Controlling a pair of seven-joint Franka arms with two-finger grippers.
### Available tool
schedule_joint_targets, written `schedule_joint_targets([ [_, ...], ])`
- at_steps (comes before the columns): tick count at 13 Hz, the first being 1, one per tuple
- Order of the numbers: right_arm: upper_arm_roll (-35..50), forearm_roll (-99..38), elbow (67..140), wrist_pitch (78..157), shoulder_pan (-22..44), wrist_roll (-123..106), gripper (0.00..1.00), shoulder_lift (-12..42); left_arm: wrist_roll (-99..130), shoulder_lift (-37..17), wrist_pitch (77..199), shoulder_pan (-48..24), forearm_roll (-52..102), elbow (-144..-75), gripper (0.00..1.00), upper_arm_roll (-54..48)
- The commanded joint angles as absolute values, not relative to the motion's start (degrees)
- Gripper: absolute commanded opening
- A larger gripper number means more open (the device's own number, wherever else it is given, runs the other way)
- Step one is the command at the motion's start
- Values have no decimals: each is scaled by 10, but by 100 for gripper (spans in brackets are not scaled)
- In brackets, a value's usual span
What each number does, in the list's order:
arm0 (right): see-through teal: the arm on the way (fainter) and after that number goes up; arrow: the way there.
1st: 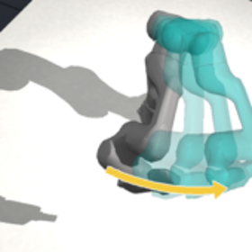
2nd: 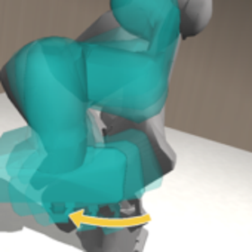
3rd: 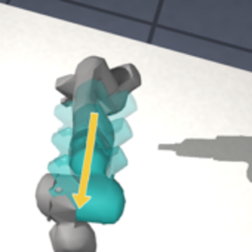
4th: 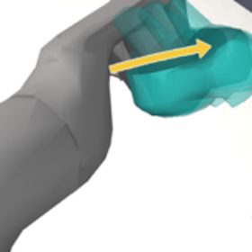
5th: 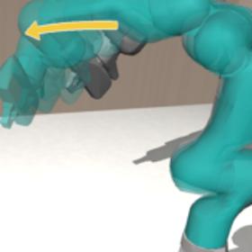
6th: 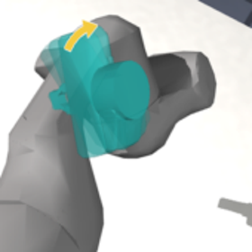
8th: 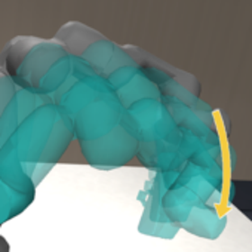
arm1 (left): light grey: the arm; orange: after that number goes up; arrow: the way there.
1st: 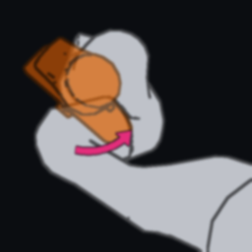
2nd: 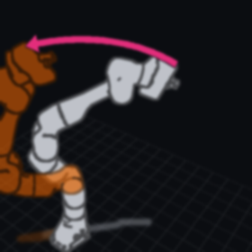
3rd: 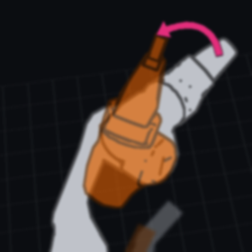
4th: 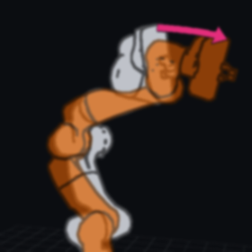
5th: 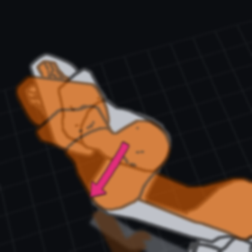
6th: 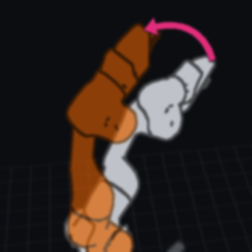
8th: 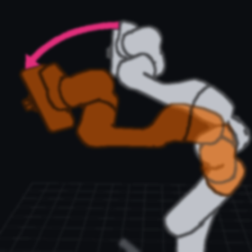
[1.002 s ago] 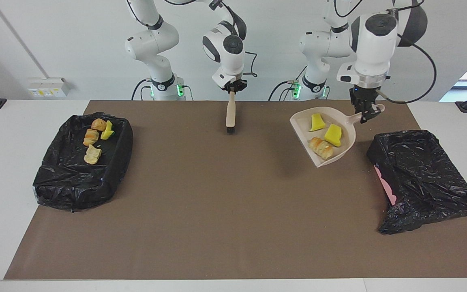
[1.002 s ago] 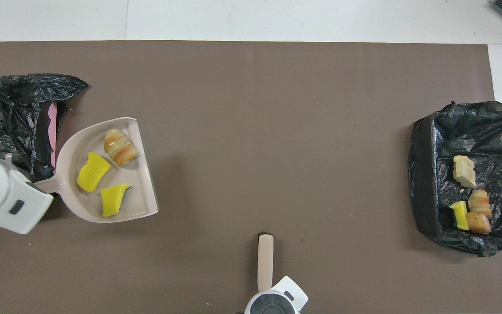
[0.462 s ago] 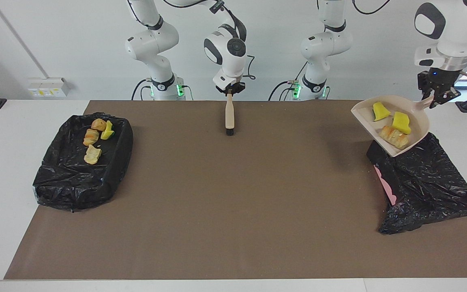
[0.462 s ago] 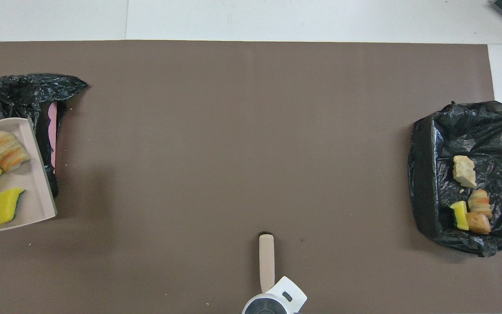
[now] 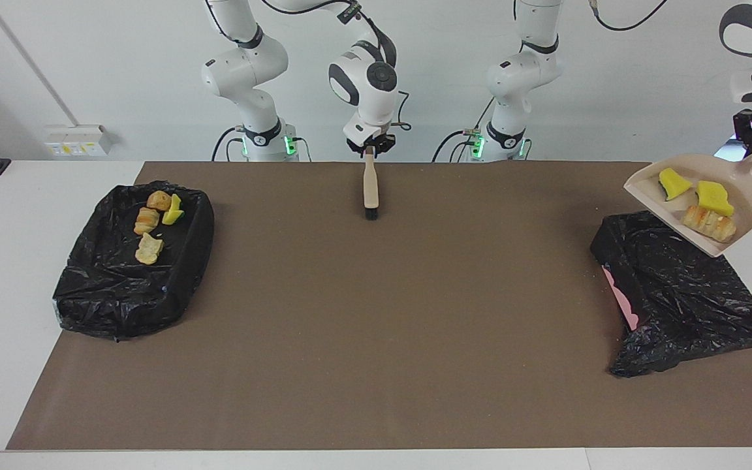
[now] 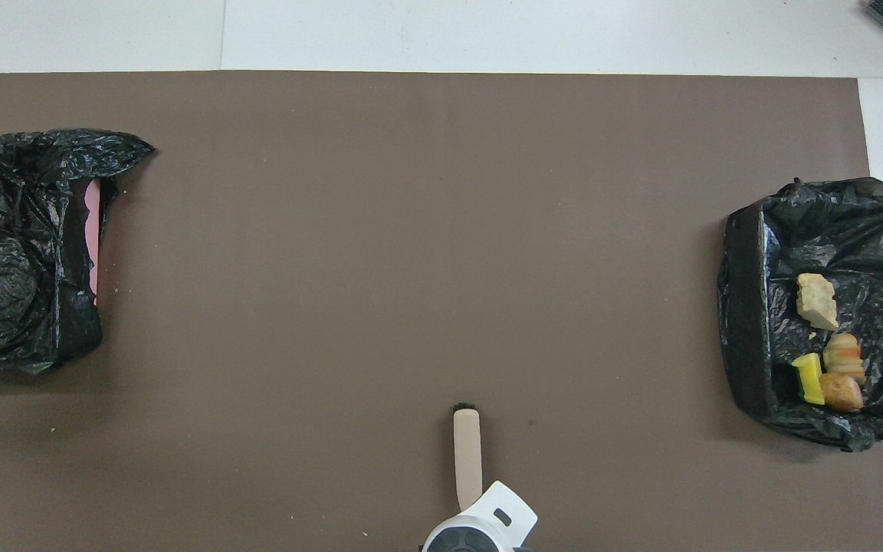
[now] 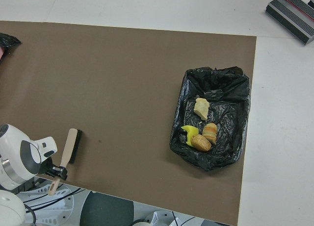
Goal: Sweep and dump trash in bin
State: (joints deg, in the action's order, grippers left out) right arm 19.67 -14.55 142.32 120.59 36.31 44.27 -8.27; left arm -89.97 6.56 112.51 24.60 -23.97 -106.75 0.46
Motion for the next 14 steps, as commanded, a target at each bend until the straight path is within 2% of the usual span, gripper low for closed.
schedule_joint_targets([
  [1,193,-125,1383,1219,335,457,100,-65,-908,47,1144,250,-322,-1053,0,-1],
  [5,192,-79,1326,1233,243,453,100,-67,-854,22,1151,236,-428,-1056,0,-3],
  [9,192,-7,1276,1233,154,450,100,-69,-819,-3,1127,188,-524,-1055,0,-2],
  [14,192,86,1236,1234,77,438,100,-67,-793,-9,1075,150,-566,-1049,0,-3],
])
